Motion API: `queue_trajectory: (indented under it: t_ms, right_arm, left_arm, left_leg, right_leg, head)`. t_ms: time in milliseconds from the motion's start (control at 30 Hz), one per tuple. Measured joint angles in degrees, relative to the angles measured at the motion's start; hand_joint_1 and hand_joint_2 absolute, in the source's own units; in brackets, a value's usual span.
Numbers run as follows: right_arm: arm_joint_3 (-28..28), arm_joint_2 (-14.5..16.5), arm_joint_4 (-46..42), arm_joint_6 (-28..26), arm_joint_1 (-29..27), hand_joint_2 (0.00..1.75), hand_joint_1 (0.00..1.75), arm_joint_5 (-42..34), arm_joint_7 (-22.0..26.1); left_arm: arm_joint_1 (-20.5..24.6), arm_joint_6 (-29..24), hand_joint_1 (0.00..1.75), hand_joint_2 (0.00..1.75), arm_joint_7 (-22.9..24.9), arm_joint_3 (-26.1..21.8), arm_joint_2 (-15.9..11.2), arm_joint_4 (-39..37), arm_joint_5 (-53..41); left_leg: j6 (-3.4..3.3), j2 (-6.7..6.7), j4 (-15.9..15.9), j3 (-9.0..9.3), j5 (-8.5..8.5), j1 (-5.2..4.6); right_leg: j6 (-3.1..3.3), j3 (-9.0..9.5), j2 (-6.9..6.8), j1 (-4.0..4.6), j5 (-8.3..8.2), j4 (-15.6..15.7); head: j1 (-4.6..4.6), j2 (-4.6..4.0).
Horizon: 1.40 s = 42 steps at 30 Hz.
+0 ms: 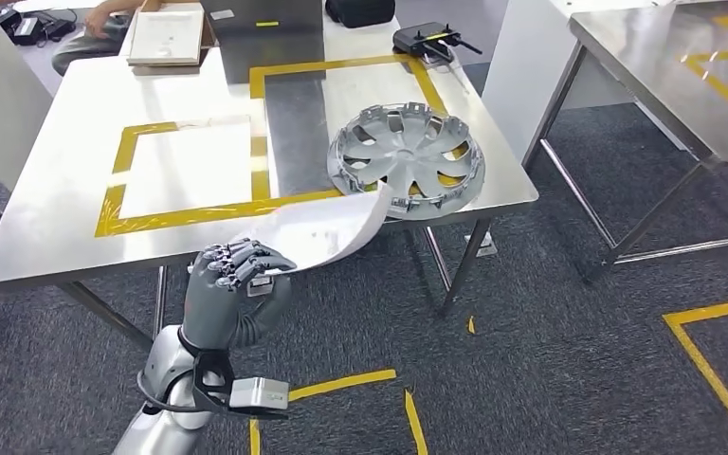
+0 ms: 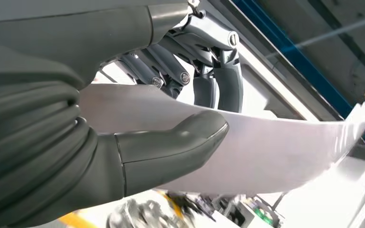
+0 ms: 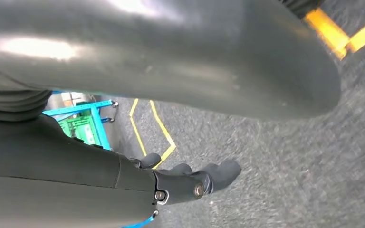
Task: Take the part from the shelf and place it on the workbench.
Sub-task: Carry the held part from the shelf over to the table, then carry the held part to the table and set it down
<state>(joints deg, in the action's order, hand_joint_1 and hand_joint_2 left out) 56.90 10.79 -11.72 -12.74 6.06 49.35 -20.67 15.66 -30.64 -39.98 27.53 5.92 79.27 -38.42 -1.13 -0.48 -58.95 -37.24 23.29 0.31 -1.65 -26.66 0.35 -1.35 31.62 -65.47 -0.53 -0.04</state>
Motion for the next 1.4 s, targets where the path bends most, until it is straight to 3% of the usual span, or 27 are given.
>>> queue_trajectory:
  t_ms: [33,100,167,200,233,333,367,433,500,567,633,667,700,733,833,867,900,967,1033,1100,1133,1167,1200,1233,1300,1333,1400]
  right_arm:
    - [0.0,0.0,0.0,0.1,0.1,0.0,0.0,0.0,0.0]
    - [0.0,0.0,0.0,0.2,0.0,0.0,0.0,0.1,0.0]
    - [-0.1,0.0,0.0,0.2,-0.2,0.0,0.0,0.2,-0.1]
    - [-0.1,0.0,0.0,0.2,-0.2,0.0,0.0,0.2,-0.1]
    - [-0.1,0.0,0.0,0.3,-0.3,0.0,0.0,0.2,-0.1]
    - [0.0,0.0,0.0,0.3,-0.7,0.0,0.0,0.0,0.2]
    - [0.0,0.0,0.0,0.4,-0.7,0.0,0.0,0.0,0.2]
    - [0.0,0.0,0.0,0.4,-0.3,0.0,0.0,0.0,-0.4]
    - [-0.1,0.0,0.0,0.4,0.1,0.0,0.0,0.0,-0.9]
    - [-0.1,-0.1,0.0,0.4,0.2,0.0,0.0,0.1,-0.3]
    - [-0.1,-0.2,0.0,0.4,0.2,0.0,0.0,0.2,0.7]
    - [-0.1,-0.2,0.0,0.3,0.2,0.0,0.0,0.3,1.0]
    - [-0.1,-0.2,0.0,0.3,0.1,0.0,0.0,0.4,1.1]
    - [-0.1,-0.2,0.0,0.3,0.1,0.0,0.0,0.4,1.1]
    - [-0.1,-0.2,0.0,0.2,-0.1,0.0,0.0,0.4,1.3]
    - [0.0,-0.2,0.0,0.2,-0.1,0.0,0.0,0.3,1.4]
    - [0.0,-0.2,0.0,0.1,-0.1,0.0,0.0,0.2,1.5]
    - [0.0,-0.3,0.0,0.1,0.0,0.0,0.0,0.0,1.5]
    - [0.0,-0.3,0.0,0.0,0.0,0.0,0.0,0.0,1.5]
    - [0.0,-0.3,0.0,0.0,0.0,0.0,0.0,0.0,1.5]
    - [0.0,-0.3,0.0,-0.1,-0.1,0.0,0.0,0.1,1.5]
    - [0.0,-0.3,0.0,-0.1,-0.2,0.0,0.0,0.2,1.5]
    - [0.0,-0.3,0.0,-0.1,-0.2,0.0,0.0,0.3,1.5]
    - [0.0,-0.3,0.0,-0.2,-0.3,0.0,0.0,0.4,1.5]
    - [0.0,-0.3,0.0,-0.2,-0.2,0.0,0.0,0.5,1.5]
    - [0.0,-0.3,0.0,-0.1,-0.2,0.0,0.0,0.5,1.6]
    - [0.0,-0.3,0.0,-0.1,-0.1,0.0,0.0,0.6,1.8]
  left_arm:
    - [-0.1,-0.1,1.75,1.75,0.0,0.0,0.0,0.1,0.0]
    - [-0.4,-0.2,1.75,1.75,0.0,0.0,0.0,0.2,-0.1]
    - [-0.7,-0.2,1.75,1.75,0.0,0.0,-0.1,0.3,-0.2]
    - [-0.8,-0.2,1.75,1.75,0.0,0.0,-0.1,0.4,-0.3]
    - [-0.9,-0.2,1.75,1.75,0.1,0.0,-0.1,0.5,-0.4]
    - [-1.5,-0.2,1.75,1.75,0.2,0.0,-0.1,0.8,-0.7]
    - [-1.7,-0.2,1.75,1.75,0.2,0.0,-0.1,1.0,-0.8]
    - [-1.7,-0.2,1.75,1.75,0.3,-0.1,-0.1,1.7,-0.9]
    - [-1.5,-0.2,1.75,1.75,0.3,-0.1,-0.1,2.2,-0.9]
    - [-1.7,-0.3,1.75,1.75,0.2,-0.1,-0.2,2.3,-1.2]
    - [-2.0,-0.7,1.75,1.75,0.1,-0.1,-0.3,2.2,-2.3]
    - [-2.1,-1.2,1.75,1.75,0.1,-0.1,-0.5,2.1,-3.2]
    - [-2.2,-1.9,1.75,1.75,0.0,-0.1,-0.5,1.9,-4.3]
    - [-2.2,-2.8,1.75,1.75,0.1,-0.1,-0.6,1.7,-5.5]
    - [-2.0,-6.1,1.75,1.75,0.6,-0.1,-0.6,0.3,-9.8]
    - [-2.0,-7.1,1.75,1.75,0.9,-0.1,-0.6,-0.2,-11.2]
    - [-1.9,-7.9,1.75,1.75,1.2,-0.1,-0.4,-0.7,-12.6]
    - [-1.5,-8.7,1.75,1.75,1.6,-0.1,0.0,-1.4,-14.5]
    - [-1.1,-9.1,1.75,1.75,1.8,-0.1,0.4,-1.9,-15.4]
    - [-1.1,-9.3,1.75,1.75,1.9,-0.1,0.7,-2.5,-15.5]
    - [-1.1,-9.3,1.75,1.75,1.9,-0.1,0.8,-2.9,-15.4]
    - [-1.2,-9.3,1.75,1.75,1.8,-0.1,0.8,-3.2,-15.2]
    - [-1.3,-9.3,1.75,1.75,1.6,-0.1,0.8,-3.4,-15.0]
    - [-1.3,-9.3,1.75,1.75,1.5,-0.1,0.8,-3.6,-14.8]
    - [-1.3,-9.3,1.75,1.75,1.3,-0.1,0.8,-4.0,-14.6]
    - [-1.2,-9.3,1.75,1.75,1.3,-0.1,0.8,-4.1,-14.5]
    - [-1.2,-9.3,1.75,1.75,1.2,-0.1,0.8,-4.2,-14.4]
  left_leg:
    - [-0.31,-0.16,0.2,1.01,0.66,0.03]
    - [-0.67,-0.56,0.3,2.93,2.31,-0.05]
    - [-0.66,-1.06,0.4,5.09,4.14,-0.11]
    - [-0.57,-1.25,0.4,6.31,5.13,-0.12]
    - [-0.45,-1.38,0.4,7.56,6.19,-0.14]
    - [0.24,-1.68,0.1,10.45,9.54,-0.34]
    - [0.63,-1.76,-0.1,11.34,10.35,-0.36]
    - [1.47,-1.71,-1.8,11.9,10.33,-0.26]
    - [2.12,-1.1,-7.0,9.35,8.19,-0.13]
    - [2.6,-0.42,-13.5,4.44,8.53,-0.07]
    - [2.82,-0.19,-16.6,0.11,13.27,-0.02]
    - [2.8,-0.16,-16.4,-1.32,15.56,-0.02]
    - [2.67,-0.15,-15.0,-2.17,16.44,-0.03]
    - [2.45,-0.14,-12.7,-2.58,15.45,-0.05]
    - [1.61,-0.08,-4.0,-2.93,3.91,-0.34]
    - [1.39,-0.08,-2.6,-2.96,0.93,-0.46]
    - [1.2,-0.12,-2.2,-2.99,-0.2,-0.56]
    - [0.67,-0.2,-2.1,-2.44,-0.54,-0.42]
    - [-0.03,-0.17,-1.4,-1.65,-0.16,-0.23]
    - [-0.6,-0.11,-1.1,-0.92,0.52,-0.26]
    - [-0.71,-0.15,-1.1,-0.62,0.89,-0.3]
    - [-0.75,-0.23,-1.1,-0.26,1.27,-0.33]
    - [-0.71,-0.36,-1.2,0.18,1.65,-0.34]
    - [-0.61,-0.48,-1.2,0.72,2.07,-0.33]
    - [-0.23,-0.63,-1.4,1.66,2.87,-0.43]
    - [0.05,-0.69,-1.5,1.94,3.18,-0.55]
    - [0.14,-0.77,-1.6,2.1,3.55,-0.89]
  right_leg:
    - [-0.07,-2.47,-0.05,-0.04,0.01,-3.4]
    - [-0.25,-7.74,-0.06,0.01,3.37,-8.3]
    - [-0.43,-11.5,-0.06,0.04,8.08,-8.7]
    - [-0.44,-12.55,-0.07,0.04,8.66,-7.0]
    - [-0.35,-13.22,-0.09,0.03,6.98,-4.4]
    - [0.31,-13.69,-0.47,0.36,-6.35,4.0]
    - [0.63,-13.41,-0.55,0.53,-8.7,5.1]
    - [1.5,-12.1,-0.46,0.76,-8.01,5.2]
    - [2.5,-10.42,-0.35,0.69,-6.93,5.4]
    - [3.04,-8.66,-0.34,0.62,-5.81,5.6]
    - [3.18,-6.9,-0.27,0.6,-4.47,5.8]
    - [3.2,-5.93,-0.18,0.59,-3.65,5.9]
    - [3.2,-4.92,-0.07,0.57,-2.81,5.9]
    - [3.15,-3.88,0.03,0.56,-1.95,5.9]
    - [2.42,-1.99,0.34,0.66,0.46,5.6]
    - [2.01,-1.72,0.45,0.72,1.19,5.6]
    - [1.59,-1.37,0.55,0.8,1.79,5.6]
    - [0.87,-0.83,0.52,0.75,2.6,5.9]
    - [0.34,-2.07,0.28,0.68,4.19,3.1]
    - [0.01,-6.48,0.06,0.67,6.83,-4.1]
    - [-0.07,-8.99,0.05,0.66,7.58,-7.5]
    - [-0.1,-10.88,0.05,0.66,7.25,-9.4]
    - [-0.07,-11.77,0.04,0.65,5.73,-9.2]
    - [-0.01,-11.54,0.01,0.62,3.07,-6.7]
    - [0.23,-9.49,-0.13,0.65,-1.95,0.7]
    - [0.45,-8.56,-0.17,0.69,-3.3,3.4]
    - [0.73,-7.86,-0.14,0.74,-3.55,5.1]
  head:
    - [0.11,0.0]
    - [0.14,0.0]
    - [0.19,0.0]
    - [0.21,0.0]
    - [0.24,0.0]
    - [0.22,0.0]
    - [0.19,0.0]
    - [0.15,0.0]
    - [0.03,0.0]
    - [-0.1,-0.01]
    - [-0.12,-0.01]
    - [-0.14,-0.01]
    - [-0.15,0.0]
    - [-0.14,0.0]
    - [-0.19,0.0]
    - [-0.18,0.0]
    - [-0.17,-0.01]
    - [-0.11,-0.01]
    - [-0.03,0.0]
    - [0.05,0.0]
    - [0.05,0.0]
    - [0.06,0.0]
    - [0.06,0.0]
    - [0.07,0.0]
    - [0.07,0.0]
    - [0.05,0.0]
    - [0.02,0.0]
